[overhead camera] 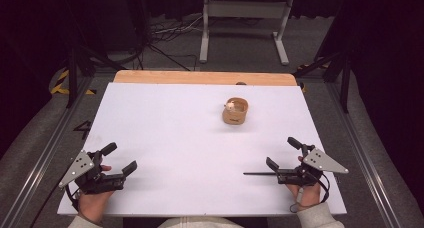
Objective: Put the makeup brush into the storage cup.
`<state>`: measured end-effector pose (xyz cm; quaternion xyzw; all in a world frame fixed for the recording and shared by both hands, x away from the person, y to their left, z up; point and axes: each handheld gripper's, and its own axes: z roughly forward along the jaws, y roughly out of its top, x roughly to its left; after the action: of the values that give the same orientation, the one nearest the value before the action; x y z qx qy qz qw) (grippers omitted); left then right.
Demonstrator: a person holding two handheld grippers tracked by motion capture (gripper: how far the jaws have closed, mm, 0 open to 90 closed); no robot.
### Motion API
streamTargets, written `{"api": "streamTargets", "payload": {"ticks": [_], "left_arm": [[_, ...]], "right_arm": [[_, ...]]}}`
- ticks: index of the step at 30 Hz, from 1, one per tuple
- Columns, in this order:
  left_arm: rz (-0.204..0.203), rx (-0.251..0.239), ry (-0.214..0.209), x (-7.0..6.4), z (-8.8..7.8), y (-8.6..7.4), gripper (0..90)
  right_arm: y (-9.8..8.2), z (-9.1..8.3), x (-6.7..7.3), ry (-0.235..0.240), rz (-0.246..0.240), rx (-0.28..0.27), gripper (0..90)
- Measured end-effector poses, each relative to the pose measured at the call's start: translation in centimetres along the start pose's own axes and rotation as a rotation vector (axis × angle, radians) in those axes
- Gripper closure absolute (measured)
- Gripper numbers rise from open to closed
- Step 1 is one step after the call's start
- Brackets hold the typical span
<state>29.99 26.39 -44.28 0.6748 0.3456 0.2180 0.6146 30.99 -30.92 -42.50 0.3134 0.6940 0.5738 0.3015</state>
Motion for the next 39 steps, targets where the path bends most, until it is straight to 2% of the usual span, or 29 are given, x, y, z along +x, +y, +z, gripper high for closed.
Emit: {"api": "streamTargets", "payload": {"ticks": [10,20,29,32,34,35,36,39], "left_arm": [[0.001,0.003,0.005,0.1,-0.1,0.1,3.1],[0.003,0.003,-0.008,0.0,0.2,0.1,3.0],[-0.003,0.007,-0.013,0.1,0.2,0.1,3.0],[-0.004,0.004,-0.012,0.1,0.3,0.1,3.0],[-0.007,0.004,-0.013,0.1,0.3,0.1,2.9],[-0.008,0.005,-0.012,0.1,0.3,0.1,2.9],[-0.006,0.008,-0.012,0.2,0.3,0.1,2.9],[-0.011,0.008,-0.013,0.2,0.3,0.1,2.9]], "right_arm": [[0.0,-0.3,-0.4,0.002,0.023,-0.016,0.0],[0.3,-0.1,-0.4,0.02,0.01,-0.017,0.0],[1.4,1.3,-0.5,0.104,-0.008,0.072,0.0],[1.9,1.9,-0.6,0.15,-0.002,0.139,0.0],[2.5,2.3,-0.6,0.158,-0.036,0.19,0.0],[2.5,2.3,-0.6,0.158,-0.036,0.19,0.0],[3.1,2.5,-0.7,0.163,-0.057,0.234,0.0],[3.9,2.7,-0.8,0.158,-0.083,0.274,0.0]]}}
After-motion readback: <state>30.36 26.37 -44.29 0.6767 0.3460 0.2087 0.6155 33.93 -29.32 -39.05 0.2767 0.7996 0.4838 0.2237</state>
